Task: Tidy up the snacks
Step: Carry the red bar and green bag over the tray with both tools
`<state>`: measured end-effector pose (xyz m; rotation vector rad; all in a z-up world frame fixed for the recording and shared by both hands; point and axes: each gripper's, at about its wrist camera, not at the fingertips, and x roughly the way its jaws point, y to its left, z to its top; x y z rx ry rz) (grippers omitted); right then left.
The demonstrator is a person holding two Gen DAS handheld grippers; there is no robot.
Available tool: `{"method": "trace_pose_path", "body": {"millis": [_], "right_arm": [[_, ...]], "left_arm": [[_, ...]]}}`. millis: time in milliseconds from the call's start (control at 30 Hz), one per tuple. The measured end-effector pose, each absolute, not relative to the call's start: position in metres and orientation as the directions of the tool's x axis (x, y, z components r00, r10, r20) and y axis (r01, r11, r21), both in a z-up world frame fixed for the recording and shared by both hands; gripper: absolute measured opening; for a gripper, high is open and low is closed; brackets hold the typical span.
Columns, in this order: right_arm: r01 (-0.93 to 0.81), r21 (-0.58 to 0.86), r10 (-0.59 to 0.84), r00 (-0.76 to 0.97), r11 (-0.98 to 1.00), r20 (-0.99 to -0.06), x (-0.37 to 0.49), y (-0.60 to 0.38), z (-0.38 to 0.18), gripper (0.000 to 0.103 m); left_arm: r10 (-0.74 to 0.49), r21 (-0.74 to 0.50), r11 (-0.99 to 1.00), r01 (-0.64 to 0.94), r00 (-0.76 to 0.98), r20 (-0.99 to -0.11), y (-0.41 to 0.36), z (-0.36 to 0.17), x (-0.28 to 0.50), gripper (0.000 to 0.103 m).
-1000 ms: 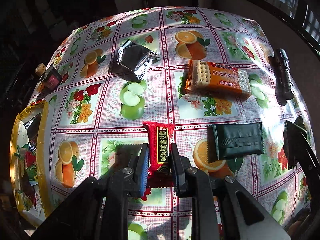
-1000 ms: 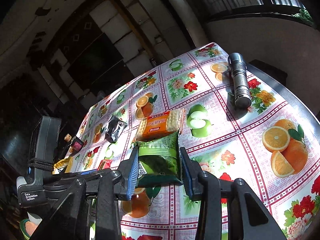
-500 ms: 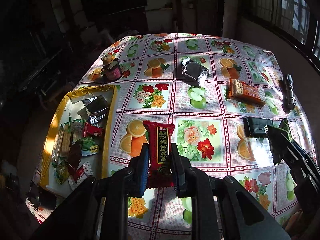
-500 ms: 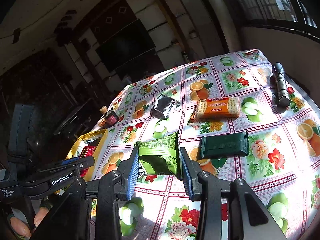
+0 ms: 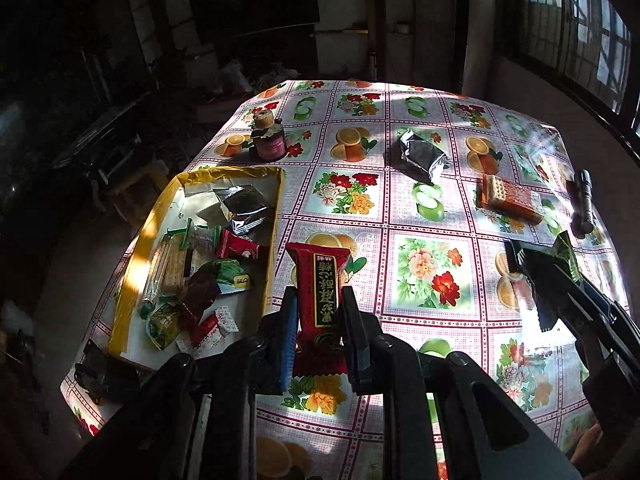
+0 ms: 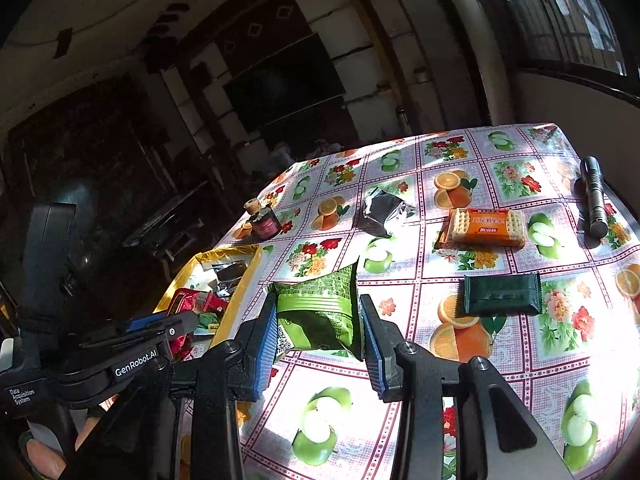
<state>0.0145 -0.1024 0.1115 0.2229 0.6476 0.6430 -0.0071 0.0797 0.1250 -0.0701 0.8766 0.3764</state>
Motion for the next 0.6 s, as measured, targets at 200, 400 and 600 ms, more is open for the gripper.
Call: {"method": "trace_pose_path", "body": {"millis": [200,400,600], "right_arm": [[-0.509,0.375,0.632,0.597,0.775,-0.494,0.007,-0.088,0.113,0.041],[-0.534,0.37,0.647,0.567,0.76,-0.51,0.003,-0.069,0.108,0.041],[-0.565,0.367,0.665,0.529,0.739,-0.527,0.001,-0.047,0.103,0.042]], "left_arm": [[0.299,0.084,0.927,-0.366,0.583,-0.756,0.09,0.127,-0.02,0.019],[0.306,0.077,0.917,-0.392,0.565,-0.766,0.107,0.121,-0.029,0.019],[0.323,0.072,0.897,-0.436,0.535,-0.781,0.135,0.112,-0.035,0.019]]}}
